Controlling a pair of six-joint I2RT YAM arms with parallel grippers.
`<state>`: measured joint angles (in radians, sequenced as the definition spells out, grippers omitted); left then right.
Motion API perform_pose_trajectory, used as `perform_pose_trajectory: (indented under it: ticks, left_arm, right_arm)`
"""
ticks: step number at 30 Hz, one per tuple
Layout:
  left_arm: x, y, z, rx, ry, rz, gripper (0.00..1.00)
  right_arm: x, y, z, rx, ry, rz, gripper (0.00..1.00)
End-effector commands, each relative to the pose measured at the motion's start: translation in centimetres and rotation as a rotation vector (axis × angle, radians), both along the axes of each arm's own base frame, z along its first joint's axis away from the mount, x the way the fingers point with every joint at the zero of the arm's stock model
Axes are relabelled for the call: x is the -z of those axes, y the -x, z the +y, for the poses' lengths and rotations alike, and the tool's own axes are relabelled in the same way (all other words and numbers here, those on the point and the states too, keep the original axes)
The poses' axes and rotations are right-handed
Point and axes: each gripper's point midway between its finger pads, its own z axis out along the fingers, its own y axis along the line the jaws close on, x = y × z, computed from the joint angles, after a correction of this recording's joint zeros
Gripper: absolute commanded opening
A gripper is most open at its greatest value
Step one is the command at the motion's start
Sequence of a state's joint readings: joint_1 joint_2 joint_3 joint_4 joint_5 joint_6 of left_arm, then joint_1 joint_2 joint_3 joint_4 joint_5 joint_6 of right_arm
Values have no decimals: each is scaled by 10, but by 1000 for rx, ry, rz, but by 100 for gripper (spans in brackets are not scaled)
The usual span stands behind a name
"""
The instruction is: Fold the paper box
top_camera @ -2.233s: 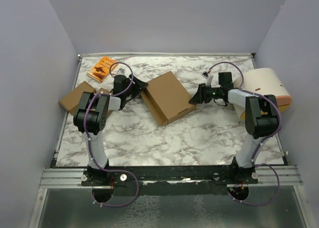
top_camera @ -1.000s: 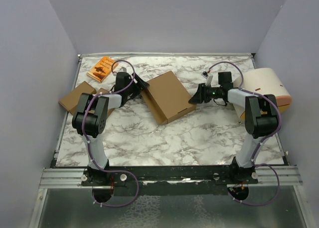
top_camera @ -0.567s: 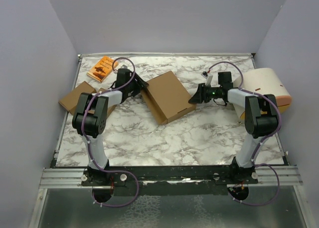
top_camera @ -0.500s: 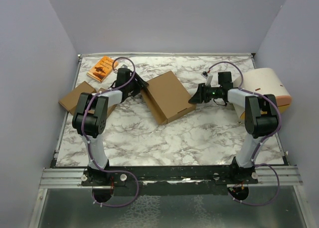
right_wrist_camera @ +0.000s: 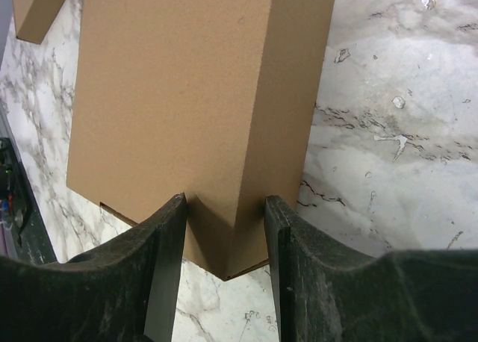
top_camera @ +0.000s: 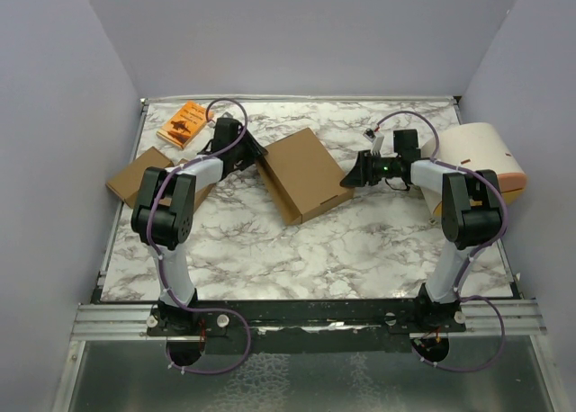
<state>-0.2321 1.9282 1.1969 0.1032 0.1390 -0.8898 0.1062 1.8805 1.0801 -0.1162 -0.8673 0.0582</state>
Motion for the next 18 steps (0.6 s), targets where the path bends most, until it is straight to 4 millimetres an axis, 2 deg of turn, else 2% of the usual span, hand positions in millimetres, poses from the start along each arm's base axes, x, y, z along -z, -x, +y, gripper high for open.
perform_pose_trajectory:
  ticks: [1, 3, 8, 14, 18]
  left_arm:
    - [-6, -2, 10, -16, -107, -9, 47]
    - [-6, -3, 8, -6, -135, -12, 41]
    - [-4, -2, 6, 14, -196, -12, 33]
    - [-1, -2, 3, 31, -237, -6, 11]
    - [-2, -2, 3, 32, -236, -12, 7]
  right_arm:
    - [43, 17, -5, -3, 96, 96, 43]
    - [43, 17, -5, -4, 96, 96, 43]
    - [44, 17, -4, -5, 96, 97, 43]
    - [43, 17, -4, -7, 97, 96, 43]
    - [43, 17, -4, -7, 96, 96, 43]
